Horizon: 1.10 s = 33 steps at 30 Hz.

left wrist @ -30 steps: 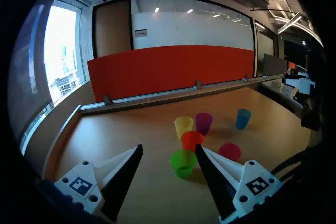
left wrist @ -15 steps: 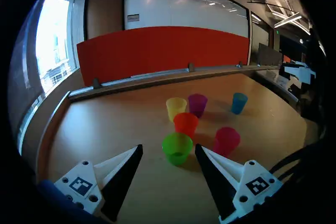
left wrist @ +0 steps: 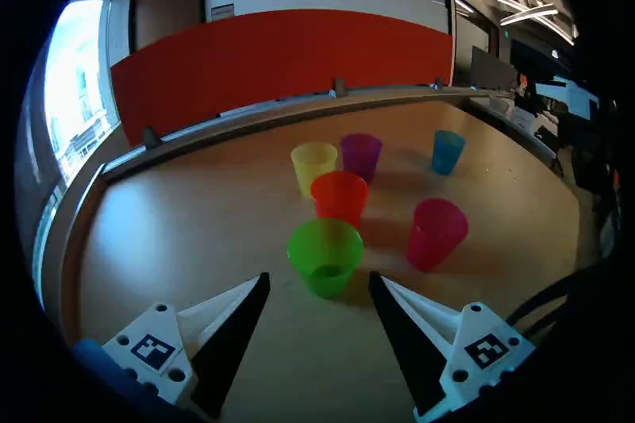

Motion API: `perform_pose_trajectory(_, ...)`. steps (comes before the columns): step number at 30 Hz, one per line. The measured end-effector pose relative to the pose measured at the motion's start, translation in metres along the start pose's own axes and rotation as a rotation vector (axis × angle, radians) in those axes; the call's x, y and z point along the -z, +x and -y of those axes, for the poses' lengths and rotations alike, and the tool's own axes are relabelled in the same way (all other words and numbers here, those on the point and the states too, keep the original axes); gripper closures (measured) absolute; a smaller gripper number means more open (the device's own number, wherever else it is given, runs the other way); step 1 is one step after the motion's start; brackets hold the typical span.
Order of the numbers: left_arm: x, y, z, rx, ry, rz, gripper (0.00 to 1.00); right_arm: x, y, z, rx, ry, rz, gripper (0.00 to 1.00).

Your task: Pour water

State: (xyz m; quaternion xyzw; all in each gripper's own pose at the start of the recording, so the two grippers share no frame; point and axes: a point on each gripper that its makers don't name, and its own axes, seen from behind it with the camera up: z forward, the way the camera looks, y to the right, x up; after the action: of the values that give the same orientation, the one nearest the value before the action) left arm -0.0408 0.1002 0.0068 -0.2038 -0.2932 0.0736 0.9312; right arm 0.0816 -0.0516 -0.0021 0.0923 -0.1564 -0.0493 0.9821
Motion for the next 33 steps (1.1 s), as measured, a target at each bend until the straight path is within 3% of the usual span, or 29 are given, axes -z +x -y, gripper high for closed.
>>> perform_pose_trajectory(12, -0.037, -0.016, -0.001, -0.002, -0.040, 0.061, 0.08, -0.005, -0.005, -0.003, 0.025, -0.003, 0.023, 0.00)
perform_pose_trajectory(21, -0.056, -0.018, -0.004, -0.045, -0.047, 0.072, 0.08, -0.006, -0.012, -0.003, 0.027, -0.001, 0.039, 0.00)
perform_pose_trajectory(33, -0.072, -0.012, -0.004, -0.059, -0.042, 0.052, 0.08, -0.003, -0.021, -0.006, 0.031, -0.006, 0.059, 0.00)
